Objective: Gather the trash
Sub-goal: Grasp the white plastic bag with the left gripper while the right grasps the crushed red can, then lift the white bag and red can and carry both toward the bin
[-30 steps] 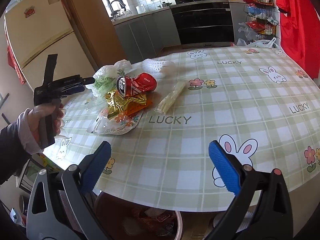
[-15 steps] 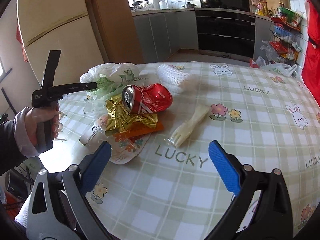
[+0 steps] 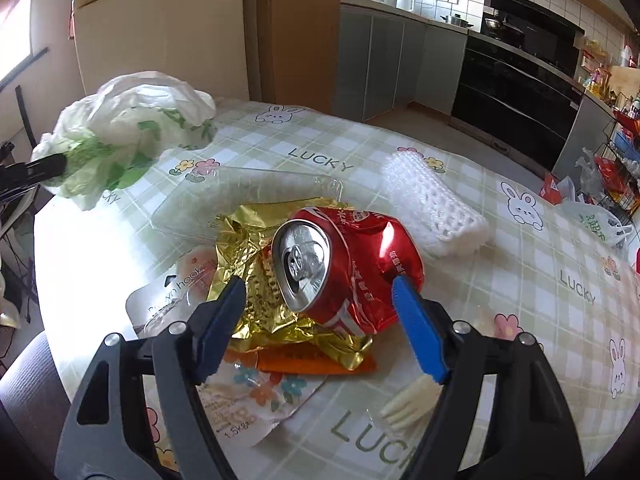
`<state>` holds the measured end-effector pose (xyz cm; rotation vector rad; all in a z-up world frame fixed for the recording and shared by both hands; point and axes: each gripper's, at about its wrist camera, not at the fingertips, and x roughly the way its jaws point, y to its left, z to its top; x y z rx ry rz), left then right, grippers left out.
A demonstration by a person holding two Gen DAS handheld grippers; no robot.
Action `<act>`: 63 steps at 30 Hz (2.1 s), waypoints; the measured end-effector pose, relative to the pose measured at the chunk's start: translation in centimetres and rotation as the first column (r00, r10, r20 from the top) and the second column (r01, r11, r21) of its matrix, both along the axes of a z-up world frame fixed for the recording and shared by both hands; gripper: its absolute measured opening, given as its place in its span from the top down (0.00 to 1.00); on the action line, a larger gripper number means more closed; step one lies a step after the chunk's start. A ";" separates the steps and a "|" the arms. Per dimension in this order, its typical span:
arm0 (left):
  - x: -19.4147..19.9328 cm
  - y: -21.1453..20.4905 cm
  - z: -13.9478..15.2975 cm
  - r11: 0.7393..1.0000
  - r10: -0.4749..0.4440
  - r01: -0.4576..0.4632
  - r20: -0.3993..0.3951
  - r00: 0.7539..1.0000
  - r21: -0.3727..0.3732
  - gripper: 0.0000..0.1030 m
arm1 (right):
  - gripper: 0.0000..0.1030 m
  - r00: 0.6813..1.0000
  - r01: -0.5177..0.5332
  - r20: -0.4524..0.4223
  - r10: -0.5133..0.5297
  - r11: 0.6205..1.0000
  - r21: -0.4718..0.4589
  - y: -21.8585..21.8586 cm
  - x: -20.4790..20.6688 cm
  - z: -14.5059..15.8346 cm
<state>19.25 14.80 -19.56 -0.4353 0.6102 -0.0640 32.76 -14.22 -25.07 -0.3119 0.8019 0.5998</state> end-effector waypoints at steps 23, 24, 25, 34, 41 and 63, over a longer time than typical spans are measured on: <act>-3.5 -1.3 -0.2 0.995 -0.084 0.085 0.021 0.996 -0.050 0.93 | 0.53 0.996 0.083 0.006 -0.084 0.994 0.072 0.8 -0.1 0.2; -3.6 -1.4 -0.2 0.995 -0.090 0.091 0.019 0.996 -0.050 0.93 | 0.53 0.996 0.089 0.008 -0.090 0.993 0.084 0.5 -0.3 0.5; -3.7 -1.7 -0.2 0.994 -0.097 0.098 0.017 0.995 -0.050 0.93 | 0.53 0.996 0.093 0.009 -0.094 0.991 0.093 0.3 -0.5 0.8; -5.2 -3.5 1.3 0.984 -0.173 0.174 0.030 0.984 -0.043 0.93 | 0.53 0.989 0.132 0.041 -0.142 0.972 0.194 -2.7 -4.0 4.5; -7.2 -6.5 2.3 0.948 -0.316 0.316 0.022 0.949 -0.024 0.93 | 0.53 0.980 0.159 0.065 -0.187 0.940 0.301 -5.6 -8.8 8.5; -16.8 -16.2 3.1 0.753 -0.643 0.656 -0.156 0.750 0.051 0.93 | 0.53 0.956 0.195 0.109 -0.271 0.872 0.449 -13.4 -26.4 14.9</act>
